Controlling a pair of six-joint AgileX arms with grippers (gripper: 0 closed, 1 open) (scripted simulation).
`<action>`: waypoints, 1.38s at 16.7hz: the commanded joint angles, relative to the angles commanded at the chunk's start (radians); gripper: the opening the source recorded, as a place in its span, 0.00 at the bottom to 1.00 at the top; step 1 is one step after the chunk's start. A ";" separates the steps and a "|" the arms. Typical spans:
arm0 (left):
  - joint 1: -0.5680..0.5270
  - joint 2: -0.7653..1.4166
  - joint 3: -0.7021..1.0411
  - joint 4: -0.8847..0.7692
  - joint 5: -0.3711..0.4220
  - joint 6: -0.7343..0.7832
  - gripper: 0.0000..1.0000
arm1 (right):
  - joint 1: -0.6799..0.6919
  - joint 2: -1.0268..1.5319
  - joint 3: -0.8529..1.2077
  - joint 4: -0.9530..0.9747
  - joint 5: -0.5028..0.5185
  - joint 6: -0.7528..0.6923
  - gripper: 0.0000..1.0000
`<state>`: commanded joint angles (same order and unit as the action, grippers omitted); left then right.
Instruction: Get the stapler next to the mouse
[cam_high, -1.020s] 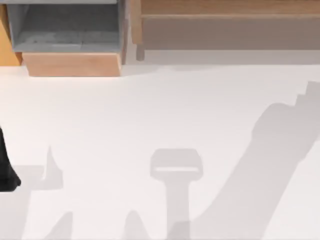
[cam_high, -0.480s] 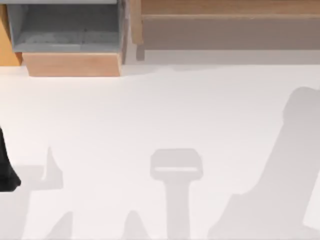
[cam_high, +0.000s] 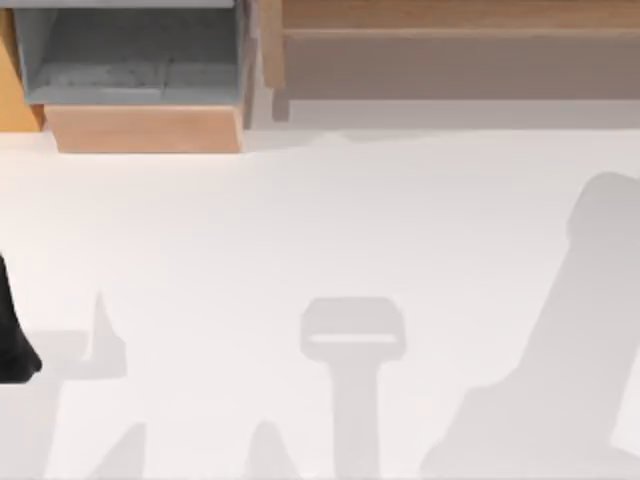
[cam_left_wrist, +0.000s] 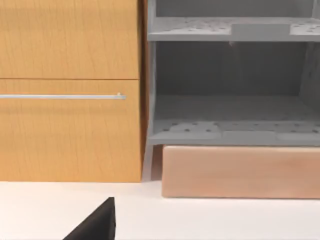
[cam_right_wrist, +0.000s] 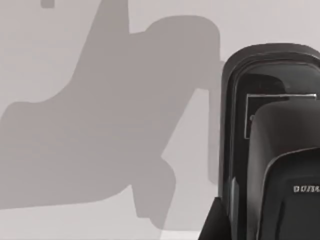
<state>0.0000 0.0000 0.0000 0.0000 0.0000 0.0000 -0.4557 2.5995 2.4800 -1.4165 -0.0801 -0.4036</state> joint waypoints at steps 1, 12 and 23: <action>0.000 0.000 0.000 0.000 0.000 0.000 1.00 | -0.002 -0.003 -0.003 -0.005 0.002 0.003 0.00; 0.000 0.000 0.000 0.000 0.000 0.000 1.00 | -0.064 -0.103 -0.049 -0.073 0.051 0.061 0.00; 0.000 0.000 0.000 0.000 0.000 0.000 1.00 | -0.055 -0.104 -0.070 0.026 0.023 0.021 0.00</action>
<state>0.0000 0.0000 0.0000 0.0000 0.0000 0.0000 -0.5109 2.4956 2.4101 -1.3909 -0.0575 -0.3822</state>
